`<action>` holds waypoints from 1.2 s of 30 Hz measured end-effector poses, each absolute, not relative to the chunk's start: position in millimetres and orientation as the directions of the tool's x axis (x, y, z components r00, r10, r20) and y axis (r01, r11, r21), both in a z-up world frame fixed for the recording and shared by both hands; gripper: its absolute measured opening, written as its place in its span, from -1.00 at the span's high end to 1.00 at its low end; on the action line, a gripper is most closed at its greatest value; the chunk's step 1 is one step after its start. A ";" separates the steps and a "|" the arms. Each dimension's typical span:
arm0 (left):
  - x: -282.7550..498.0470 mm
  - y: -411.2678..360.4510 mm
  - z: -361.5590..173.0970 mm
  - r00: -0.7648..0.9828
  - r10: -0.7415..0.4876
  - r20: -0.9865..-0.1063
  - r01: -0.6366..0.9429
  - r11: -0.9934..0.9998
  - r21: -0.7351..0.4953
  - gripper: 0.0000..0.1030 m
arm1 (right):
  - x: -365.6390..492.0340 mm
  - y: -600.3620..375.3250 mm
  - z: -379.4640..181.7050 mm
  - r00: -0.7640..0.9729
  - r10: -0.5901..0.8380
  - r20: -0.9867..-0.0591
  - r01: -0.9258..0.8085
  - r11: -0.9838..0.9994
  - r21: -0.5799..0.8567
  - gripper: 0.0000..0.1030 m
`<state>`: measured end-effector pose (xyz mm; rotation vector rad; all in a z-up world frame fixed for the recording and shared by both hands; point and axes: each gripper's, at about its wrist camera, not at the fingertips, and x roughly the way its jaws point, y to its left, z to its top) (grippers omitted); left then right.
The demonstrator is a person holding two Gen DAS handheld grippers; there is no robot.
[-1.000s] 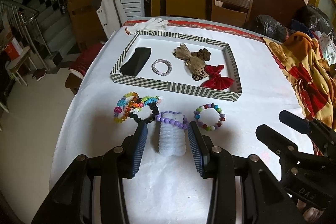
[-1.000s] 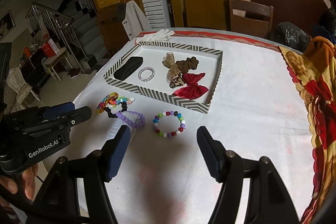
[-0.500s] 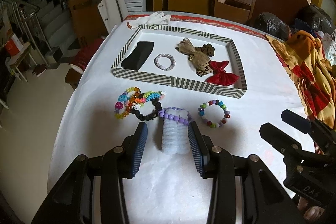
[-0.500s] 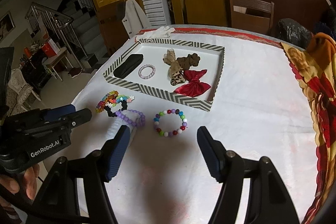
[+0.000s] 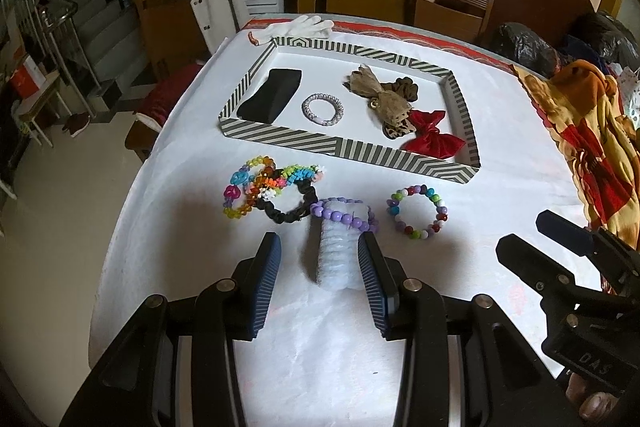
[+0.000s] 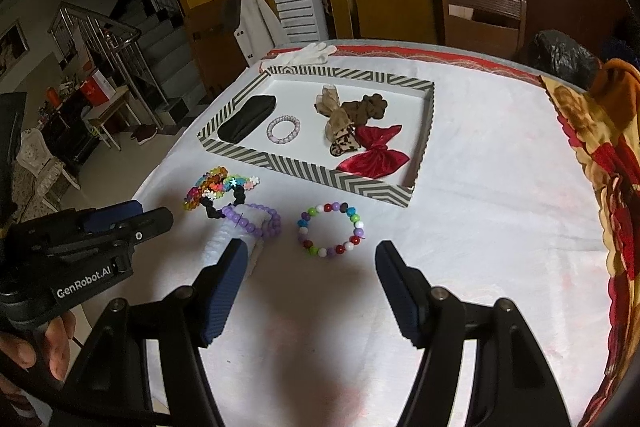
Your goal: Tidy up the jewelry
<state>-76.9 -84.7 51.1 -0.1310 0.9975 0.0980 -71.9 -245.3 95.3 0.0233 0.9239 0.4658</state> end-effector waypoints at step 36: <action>-76.7 -27.5 4.7 0.417 -0.067 -0.907 -0.244 0.952 -0.183 0.08 | -52.3 -243.0 44.7 0.404 0.402 -0.822 -0.365 0.895 0.258 -0.36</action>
